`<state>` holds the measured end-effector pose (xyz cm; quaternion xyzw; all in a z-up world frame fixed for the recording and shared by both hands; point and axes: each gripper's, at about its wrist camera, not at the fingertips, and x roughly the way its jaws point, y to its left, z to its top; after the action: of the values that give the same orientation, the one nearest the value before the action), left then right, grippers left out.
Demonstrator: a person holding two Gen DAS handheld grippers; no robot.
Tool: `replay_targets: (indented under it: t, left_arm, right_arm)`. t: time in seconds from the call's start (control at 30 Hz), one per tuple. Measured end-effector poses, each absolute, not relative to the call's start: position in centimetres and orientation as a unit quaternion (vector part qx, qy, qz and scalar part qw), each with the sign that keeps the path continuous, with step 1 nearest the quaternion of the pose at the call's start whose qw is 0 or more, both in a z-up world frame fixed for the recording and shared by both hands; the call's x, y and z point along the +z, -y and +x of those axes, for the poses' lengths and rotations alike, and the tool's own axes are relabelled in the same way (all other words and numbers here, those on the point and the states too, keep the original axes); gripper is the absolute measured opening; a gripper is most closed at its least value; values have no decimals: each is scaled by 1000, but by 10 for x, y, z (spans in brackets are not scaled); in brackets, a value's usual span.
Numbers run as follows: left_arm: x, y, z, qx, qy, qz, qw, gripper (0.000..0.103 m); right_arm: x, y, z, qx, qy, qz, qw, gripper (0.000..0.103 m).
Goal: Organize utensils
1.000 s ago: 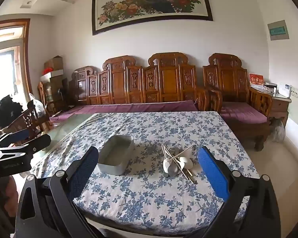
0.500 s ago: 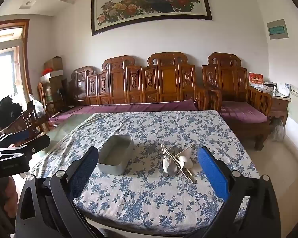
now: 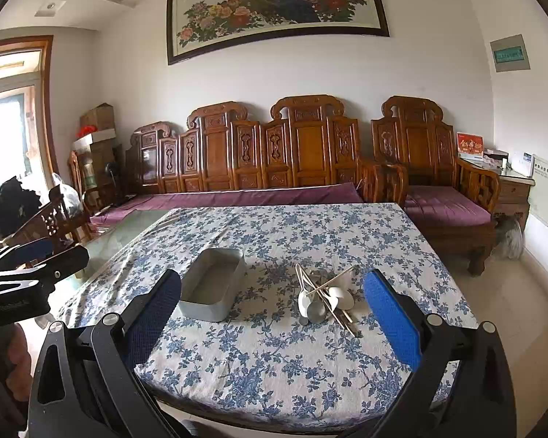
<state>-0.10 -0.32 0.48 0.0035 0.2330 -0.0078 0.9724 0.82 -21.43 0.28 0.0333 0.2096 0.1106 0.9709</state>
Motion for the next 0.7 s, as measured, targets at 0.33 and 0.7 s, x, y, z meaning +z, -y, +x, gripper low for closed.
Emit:
replay_targets:
  t: [0.33,0.7]
  left_arm:
    - [8,3,-1,-9,-231,3,973,97]
    - [11,3,-1,-12,-230,1,973,97]
  right_arm:
    - [3,213,9,111,-209,34,971,101]
    - [4,214,8,110,-209,34,971,101]
